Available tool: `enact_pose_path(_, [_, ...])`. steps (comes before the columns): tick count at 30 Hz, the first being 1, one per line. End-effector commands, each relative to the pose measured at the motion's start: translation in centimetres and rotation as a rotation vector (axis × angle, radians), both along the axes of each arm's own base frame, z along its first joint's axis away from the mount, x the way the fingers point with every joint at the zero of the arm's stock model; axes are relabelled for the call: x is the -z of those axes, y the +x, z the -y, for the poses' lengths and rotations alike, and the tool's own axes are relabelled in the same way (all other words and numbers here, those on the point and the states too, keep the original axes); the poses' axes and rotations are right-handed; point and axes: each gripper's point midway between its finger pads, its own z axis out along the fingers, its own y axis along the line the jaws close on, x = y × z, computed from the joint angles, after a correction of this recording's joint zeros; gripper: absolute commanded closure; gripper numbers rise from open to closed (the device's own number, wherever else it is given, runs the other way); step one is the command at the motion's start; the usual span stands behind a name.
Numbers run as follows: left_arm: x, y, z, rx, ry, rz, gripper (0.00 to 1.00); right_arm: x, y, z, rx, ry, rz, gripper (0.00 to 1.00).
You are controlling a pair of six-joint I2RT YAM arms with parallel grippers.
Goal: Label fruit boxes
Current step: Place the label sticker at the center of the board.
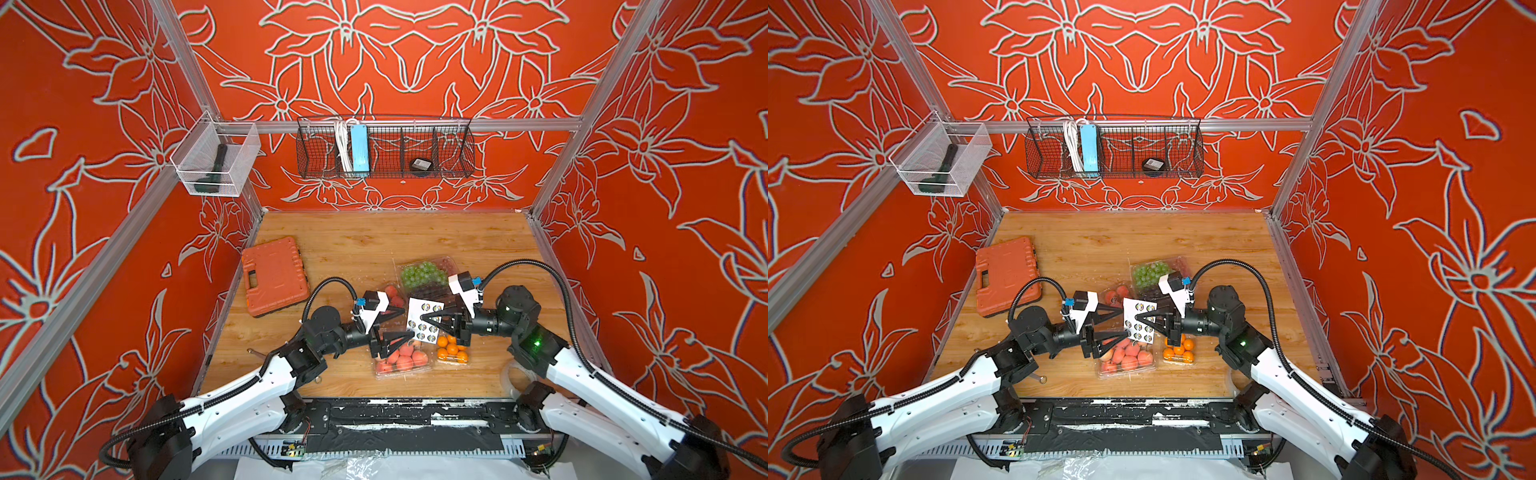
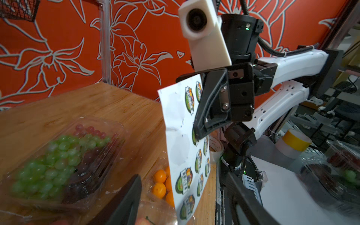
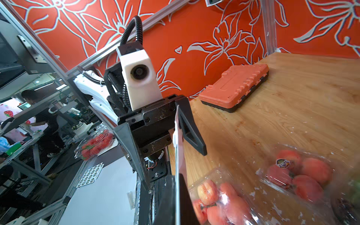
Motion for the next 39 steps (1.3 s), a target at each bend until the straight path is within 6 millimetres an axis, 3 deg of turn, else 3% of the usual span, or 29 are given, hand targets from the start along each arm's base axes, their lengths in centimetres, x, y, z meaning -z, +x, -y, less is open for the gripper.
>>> enact_pose_path(1, [-1.9, -1.7, 0.2, 0.103, -0.044, 0.063, 0.39, -0.9, -1.1, -0.2, -0.067, 0.038, 0.022, 1.0])
enact_pose_path(7, [-1.5, -1.1, 0.0, 0.075, -0.038, 0.062, 0.78, -0.5, -0.9, -0.3, -0.063, 0.029, 0.024, 1.0])
enact_pose_path(10, [-1.5, -1.1, 0.2, 0.088, -0.038, 0.055, 0.9, -0.2, -0.7, -0.3, -0.057, 0.021, 0.021, 1.0])
enact_pose_path(13, [-1.3, -0.8, 0.3, 0.087, -0.034, 0.046, 0.91, -0.1, -0.6, -0.4, -0.057, 0.02, 0.022, 1.0])
enact_pose_path(17, [-1.0, -0.6, 0.5, 0.088, -0.032, 0.034, 1.0, -0.1, -0.6, -0.3, -0.049, 0.02, 0.03, 1.0])
enact_pose_path(20, [-0.9, -0.1, 0.2, 0.061, -0.039, 0.026, 1.0, 0.2, -0.1, -0.2, -0.015, 0.005, 0.033, 0.99])
enact_pose_path(23, [-0.7, 0.8, -0.3, 0.001, -0.041, 0.009, 1.0, 1.6, 1.4, 0.5, 0.099, -0.042, 0.016, 0.61])
enact_pose_path(26, [0.0, 2.0, -0.7, -0.067, -0.025, -0.026, 1.0, 3.5, 3.2, 1.7, 0.244, -0.1, -0.013, 0.4])
enact_pose_path(27, [0.1, 2.2, -0.7, -0.072, -0.024, -0.034, 1.0, 4.0, 3.4, 2.0, 0.265, -0.111, -0.017, 0.38])
enact_pose_path(30, [0.8, 3.2, -1.1, -0.136, -0.024, -0.082, 1.0, 5.9, 3.9, 2.4, 0.308, -0.174, -0.071, 0.47])
enact_pose_path(33, [1.7, 3.8, -1.5, -0.179, -0.006, -0.106, 1.0, 7.5, 4.3, 2.1, 0.319, -0.203, -0.108, 0.44])
enact_pose_path(34, [2.3, 4.9, -2.0, -0.249, 0.008, -0.156, 1.0, 8.0, 4.4, 2.0, 0.322, -0.211, -0.117, 0.43])
enact_pose_path(37, [5.9, 7.6, -5.2, -0.49, 0.057, -0.315, 1.0, 9.3, 4.7, 1.5, 0.329, -0.264, -0.143, 0.43])
enact_pose_path(39, [8.4, 8.4, -8.0, -0.645, 0.077, -0.389, 1.0, 10.0, 3.9, 0.6, 0.288, -0.296, -0.139, 0.46])
